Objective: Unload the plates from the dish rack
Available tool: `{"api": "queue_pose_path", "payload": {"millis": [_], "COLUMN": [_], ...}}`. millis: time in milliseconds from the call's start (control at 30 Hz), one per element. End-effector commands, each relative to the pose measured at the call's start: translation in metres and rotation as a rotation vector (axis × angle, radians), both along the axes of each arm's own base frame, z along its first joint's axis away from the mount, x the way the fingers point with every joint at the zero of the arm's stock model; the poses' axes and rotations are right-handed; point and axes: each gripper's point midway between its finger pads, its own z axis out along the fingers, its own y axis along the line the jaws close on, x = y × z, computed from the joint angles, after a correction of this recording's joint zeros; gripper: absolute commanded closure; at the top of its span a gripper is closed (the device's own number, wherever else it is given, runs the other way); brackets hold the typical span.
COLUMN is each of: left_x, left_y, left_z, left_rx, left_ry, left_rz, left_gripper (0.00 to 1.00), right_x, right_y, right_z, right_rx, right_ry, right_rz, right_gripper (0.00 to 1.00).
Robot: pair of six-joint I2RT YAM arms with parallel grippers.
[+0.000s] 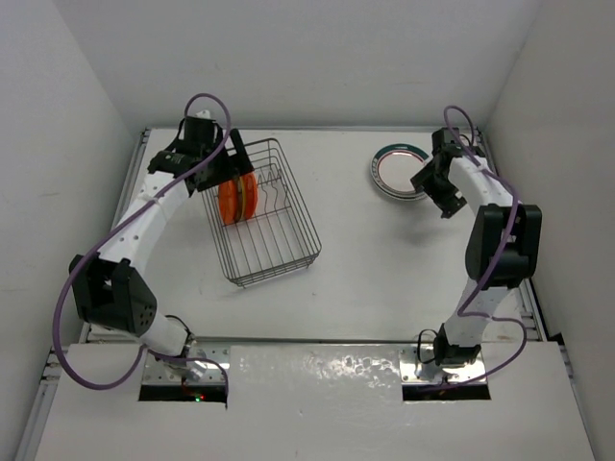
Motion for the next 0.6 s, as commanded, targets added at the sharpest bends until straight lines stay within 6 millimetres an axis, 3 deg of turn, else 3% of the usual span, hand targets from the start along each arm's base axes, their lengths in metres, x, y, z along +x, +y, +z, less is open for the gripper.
{"api": "queue_pose_path", "payload": {"millis": [0, 100, 167, 267, 567], "left_x": [0.007, 0.008, 0.011, 0.015, 0.034], "left_y": [-0.004, -0.001, 0.002, 0.009, 0.024], "left_z": [0.013, -0.002, -0.016, -0.03, -0.055], "left_rx": [-0.035, -0.016, 0.003, 0.034, -0.055], "left_ry": [-0.048, -0.013, 0.019, 0.051, 0.042], "left_rz": [0.001, 0.017, 0.027, 0.063, 0.1], "left_gripper": [0.02, 0.08, 0.19, 0.28, 0.49], "right_x": [-0.009, -0.007, -0.009, -0.025, -0.058], "right_y": [0.001, 0.028, 0.047, 0.065, 0.074], "right_z": [0.027, 0.047, 0.056, 0.06, 0.05], "right_rx": [-0.034, -0.033, -0.019, -0.027, -0.028], "right_ry": [-0.026, -0.111, -0.162, -0.164, -0.142], "right_rz": [0.076, 0.209, 0.295, 0.385, 0.461], "right_gripper": [0.01, 0.01, 0.01, 0.01, 0.01]}}
